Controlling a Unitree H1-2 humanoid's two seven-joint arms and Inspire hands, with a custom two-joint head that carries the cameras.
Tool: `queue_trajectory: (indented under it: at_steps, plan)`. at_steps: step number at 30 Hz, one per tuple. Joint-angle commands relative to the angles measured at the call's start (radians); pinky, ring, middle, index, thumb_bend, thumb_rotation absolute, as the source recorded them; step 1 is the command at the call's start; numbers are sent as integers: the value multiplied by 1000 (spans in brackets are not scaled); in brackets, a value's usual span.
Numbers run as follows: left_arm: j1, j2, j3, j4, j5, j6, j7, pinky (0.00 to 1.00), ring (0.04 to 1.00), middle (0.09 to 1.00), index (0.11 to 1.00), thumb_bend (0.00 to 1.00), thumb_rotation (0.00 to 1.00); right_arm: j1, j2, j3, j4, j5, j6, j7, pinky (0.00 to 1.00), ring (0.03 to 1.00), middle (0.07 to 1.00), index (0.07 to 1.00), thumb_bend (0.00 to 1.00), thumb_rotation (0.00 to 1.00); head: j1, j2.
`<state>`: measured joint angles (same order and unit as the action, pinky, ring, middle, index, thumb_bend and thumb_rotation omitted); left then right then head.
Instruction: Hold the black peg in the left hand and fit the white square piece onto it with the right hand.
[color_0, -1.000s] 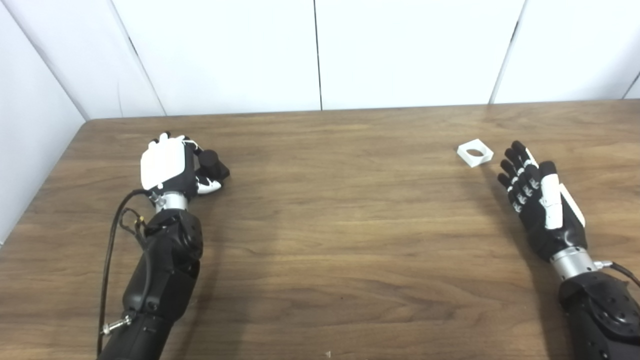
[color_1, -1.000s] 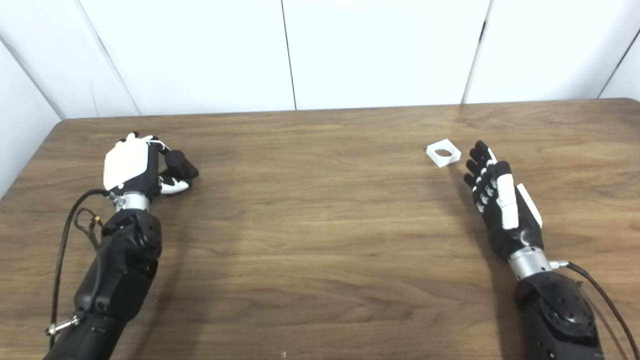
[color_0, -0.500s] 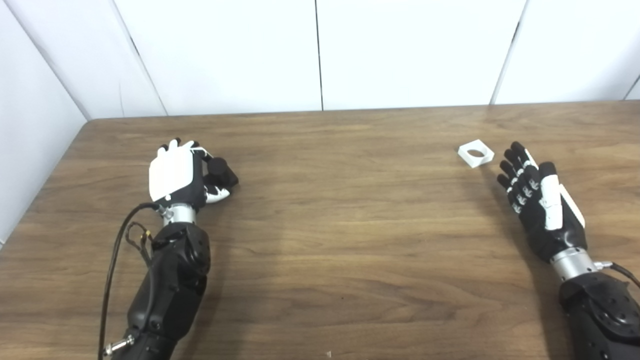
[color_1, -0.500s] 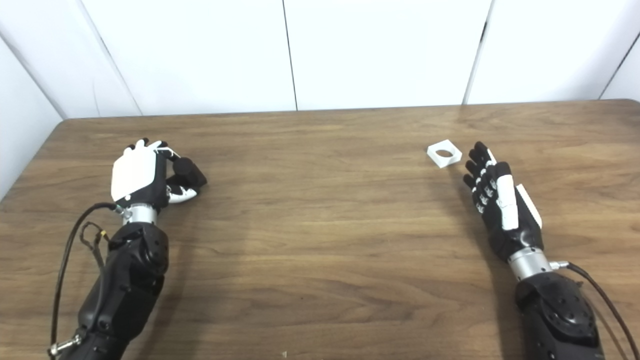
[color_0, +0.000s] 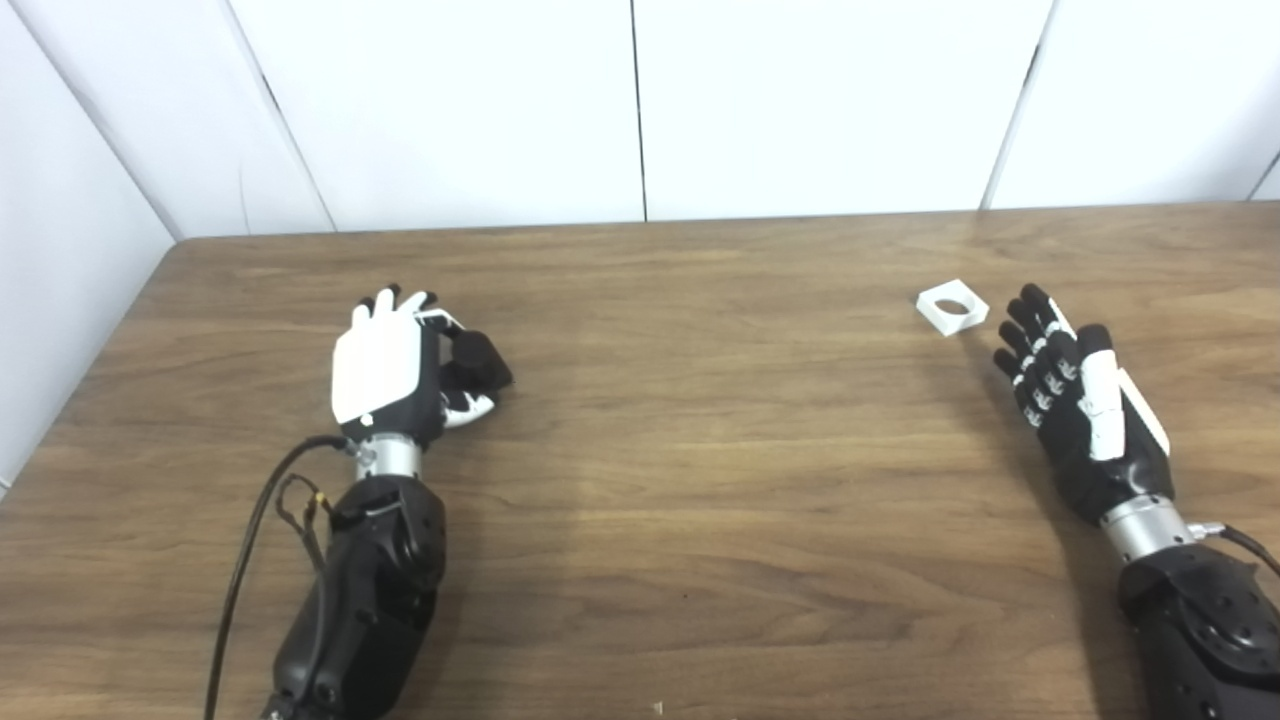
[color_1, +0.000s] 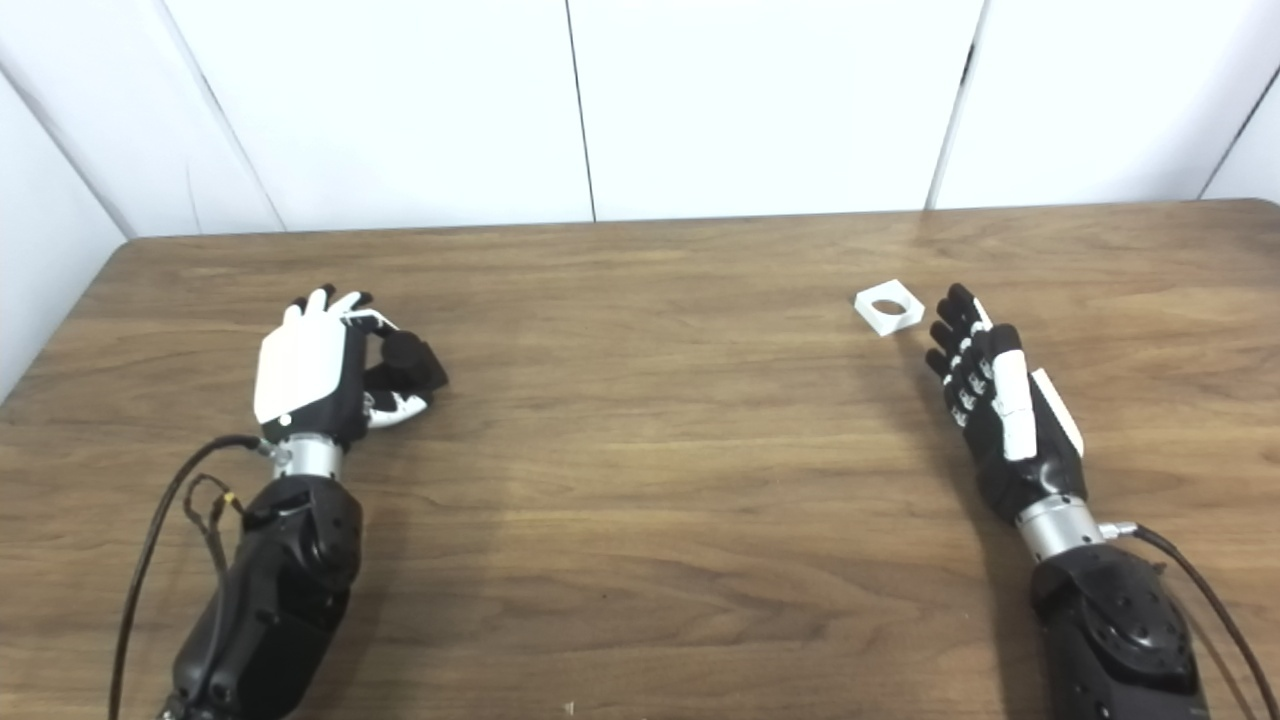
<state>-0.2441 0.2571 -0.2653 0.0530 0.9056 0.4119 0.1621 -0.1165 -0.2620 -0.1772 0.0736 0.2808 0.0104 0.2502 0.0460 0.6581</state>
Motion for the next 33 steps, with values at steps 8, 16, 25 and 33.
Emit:
queue_trajectory:
  at_steps: [8, 16, 25, 33]
  plan:
    - [42, -36, -81, -69, 18, -18, -54, 1000, 986, 888, 488, 523, 73, 22, 28, 8, 2, 11, -10, -5, 1000, 1000, 1000, 1000, 616, 1000, -1, -1]
    - [68, -66, -138, -132, 43, -25, -86, 1000, 990, 891, 488, 523, 71, 24, 34, 11, -2, 8, 1, -13, 1000, 1000, 1000, 1000, 614, 1000, -7, 0]
    - [105, -96, -198, -179, 81, -35, -118, 1000, 988, 892, 488, 522, 75, 29, 39, 12, -7, 2, 5, -22, 1000, 1000, 1000, 1000, 617, 1000, -9, 2]
    - [144, -123, -237, -225, 95, -76, -124, 1000, 981, 882, 487, 522, 75, 32, 48, 14, -8, -6, 3, -26, 1000, 1000, 1000, 1000, 631, 1000, -25, 7]
